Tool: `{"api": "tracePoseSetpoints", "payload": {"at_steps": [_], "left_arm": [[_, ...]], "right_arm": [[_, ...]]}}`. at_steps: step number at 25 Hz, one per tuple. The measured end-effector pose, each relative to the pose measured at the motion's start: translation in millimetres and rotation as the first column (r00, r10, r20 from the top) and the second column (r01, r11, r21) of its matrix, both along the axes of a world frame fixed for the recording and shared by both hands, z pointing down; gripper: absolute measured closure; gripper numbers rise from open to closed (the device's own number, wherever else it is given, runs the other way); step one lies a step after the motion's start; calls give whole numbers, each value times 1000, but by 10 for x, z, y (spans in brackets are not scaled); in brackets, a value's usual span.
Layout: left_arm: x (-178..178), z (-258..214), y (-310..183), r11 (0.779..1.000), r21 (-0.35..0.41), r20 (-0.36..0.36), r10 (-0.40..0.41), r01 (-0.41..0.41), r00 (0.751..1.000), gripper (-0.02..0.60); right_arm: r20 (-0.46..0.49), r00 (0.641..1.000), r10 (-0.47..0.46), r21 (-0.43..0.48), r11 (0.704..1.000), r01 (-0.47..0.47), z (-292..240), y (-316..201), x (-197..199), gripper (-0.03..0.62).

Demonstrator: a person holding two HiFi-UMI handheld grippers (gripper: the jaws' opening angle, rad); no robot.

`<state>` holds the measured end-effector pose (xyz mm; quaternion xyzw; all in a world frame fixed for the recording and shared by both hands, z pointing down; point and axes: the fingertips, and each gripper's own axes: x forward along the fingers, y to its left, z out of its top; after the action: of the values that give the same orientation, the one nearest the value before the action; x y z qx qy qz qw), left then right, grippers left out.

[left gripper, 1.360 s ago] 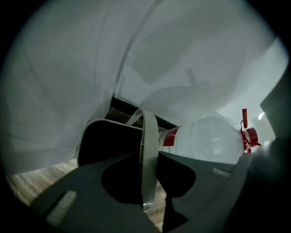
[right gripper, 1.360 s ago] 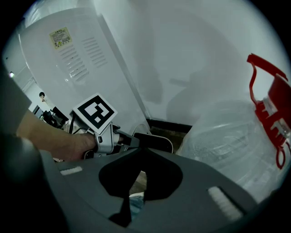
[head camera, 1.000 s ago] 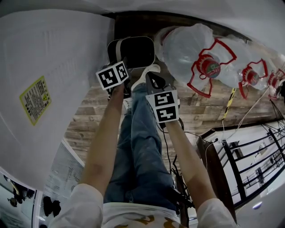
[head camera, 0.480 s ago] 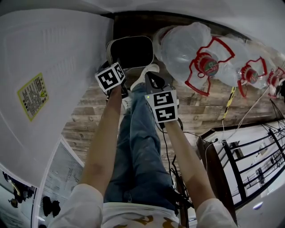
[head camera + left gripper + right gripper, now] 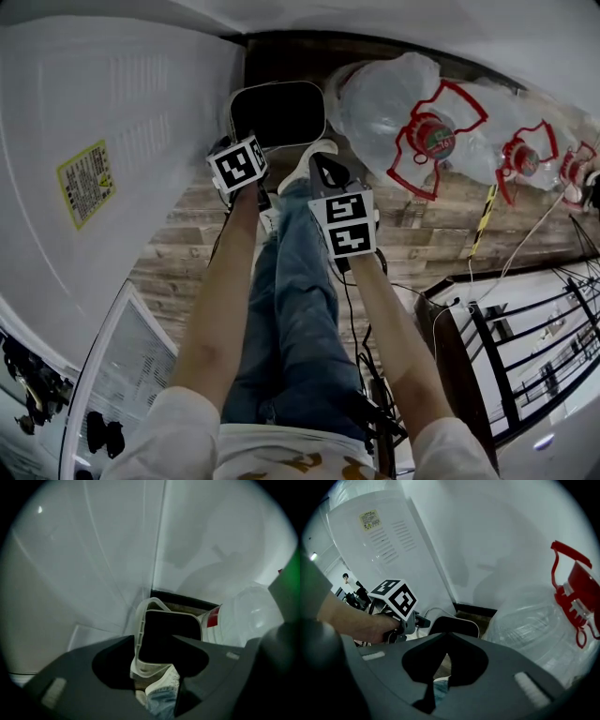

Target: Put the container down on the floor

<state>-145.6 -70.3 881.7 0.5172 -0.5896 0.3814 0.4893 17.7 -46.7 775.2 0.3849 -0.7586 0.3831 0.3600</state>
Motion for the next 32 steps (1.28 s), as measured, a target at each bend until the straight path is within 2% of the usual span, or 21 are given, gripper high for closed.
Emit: {"api": "tracePoseSetpoints", "payload": {"at_steps": [8,14,18,21,23,29,32], "left_arm": [[53,-153,-56,1000,9,-30,11,-10,1000,381],[103,-438,-147,999,49,-77,-8,12,997,433],[175,-701,-283,994,107,-72,40,-32,997,495],[251,-1039,-403,974,196,-23,122,-115,992,545],[351,-1236,-461,958,236,-14,174,-166,985,580],[541,-1816,-662,921,335,-79,239,-200,968,580],[584,-2086,-689,913,354,-108,255,-202,961,581]], "right_arm": [[-10,1000,13,16,1000,-13,-126,-72,88,566],[-18,1000,16,28,999,-16,-320,-131,110,566],[-16,999,33,49,998,-32,-487,-235,122,566],[-27,999,41,68,997,-39,-615,-262,174,566],[-37,998,44,83,996,-41,-701,-281,230,566],[-51,996,73,137,988,-66,-1054,-378,357,566],[-63,994,91,161,984,-80,-1255,-398,426,566]]}}
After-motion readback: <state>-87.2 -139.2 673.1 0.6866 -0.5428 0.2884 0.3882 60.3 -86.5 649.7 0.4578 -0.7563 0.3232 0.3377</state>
